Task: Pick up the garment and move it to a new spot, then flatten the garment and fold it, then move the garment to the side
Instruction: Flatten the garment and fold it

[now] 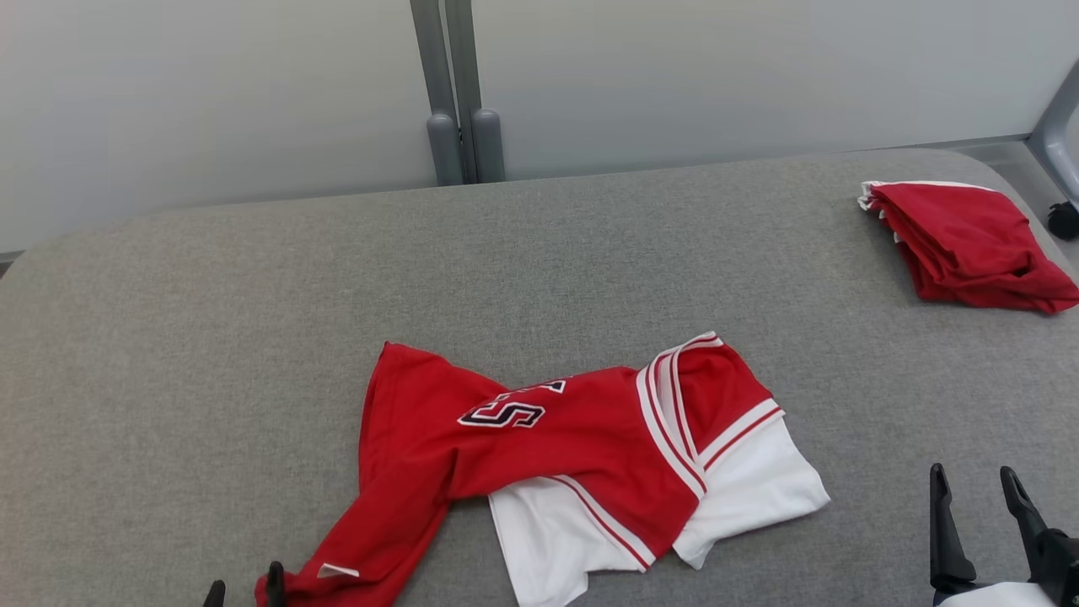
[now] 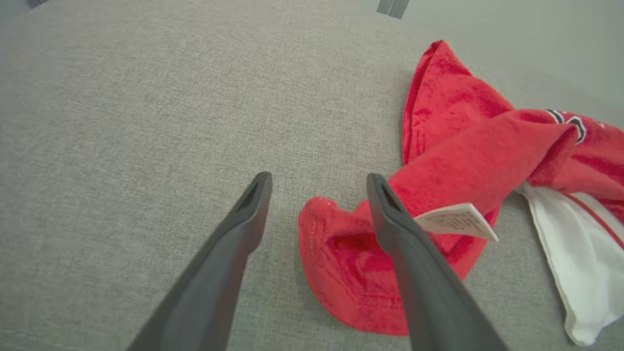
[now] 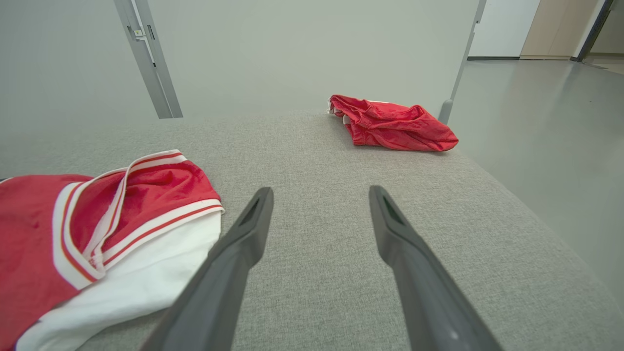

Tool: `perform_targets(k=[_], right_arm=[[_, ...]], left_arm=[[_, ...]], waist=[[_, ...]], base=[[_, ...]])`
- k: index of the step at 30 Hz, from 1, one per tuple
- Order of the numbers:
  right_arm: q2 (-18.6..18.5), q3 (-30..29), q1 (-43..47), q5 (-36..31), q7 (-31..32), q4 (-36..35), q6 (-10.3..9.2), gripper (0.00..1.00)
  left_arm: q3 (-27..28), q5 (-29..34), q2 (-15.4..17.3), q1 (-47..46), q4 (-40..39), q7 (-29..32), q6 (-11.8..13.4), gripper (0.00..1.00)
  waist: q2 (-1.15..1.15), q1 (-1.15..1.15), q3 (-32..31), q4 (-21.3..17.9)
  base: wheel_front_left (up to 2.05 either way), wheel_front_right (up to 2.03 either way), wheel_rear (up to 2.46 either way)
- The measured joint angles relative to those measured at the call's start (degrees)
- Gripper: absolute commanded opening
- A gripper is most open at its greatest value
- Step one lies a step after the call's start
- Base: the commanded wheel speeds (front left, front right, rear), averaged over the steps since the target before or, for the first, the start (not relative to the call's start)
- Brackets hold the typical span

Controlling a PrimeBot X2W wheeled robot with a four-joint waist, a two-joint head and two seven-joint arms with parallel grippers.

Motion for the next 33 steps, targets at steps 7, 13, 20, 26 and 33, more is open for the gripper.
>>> perform_targets(k=[7, 13, 20, 26, 33], right_arm=[[0.0, 0.4, 0.0, -0.2, 0.0, 0.0, 0.00, 1.00], [0.0, 0.4, -0.1, -0.4, 0.0, 0.0, 0.00, 1.00], [0.0, 0.8, -0.3, -0.3, 0.0, 0.4, 0.00, 1.00], [0.0, 0.4, -0.8, 0.0, 0.0, 0.4, 0.00, 1.00], [0.0, 0.3, -1.7, 0.3, 0.0, 0.7, 0.00, 1.00]], left_arm=[[0.8, -5.6, -0.2, -1.0, -0.6, 6.6, -0.6, 1.00], [0.8, -8.2, 0.1, -1.2, -2.2, 13.7, 0.6, 1.00], [-0.2, -9.1, 1.0, -1.2, -3.2, 17.6, 1.0, 0.00], [-0.2, -9.9, 1.5, -1.1, -4.6, 19.5, 1.0, 0.00], [1.1, -10.1, 1.3, -7.9, -8.0, 17.4, 2.4, 0.00]], waist=[[0.00, 0.00, 0.6, 0.8], [0.00, 0.00, 0.9, 0.8], [0.00, 0.00, 1.4, 0.2], [0.00, 0.00, 2.0, -0.7], [0.00, 0.00, 2.6, -1.8]], base=[[0.00, 0.00, 0.00], [0.00, 0.00, 0.00], [0.00, 0.00, 0.00], [0.00, 0.00, 0.00], [0.00, 0.00, 0.00]])
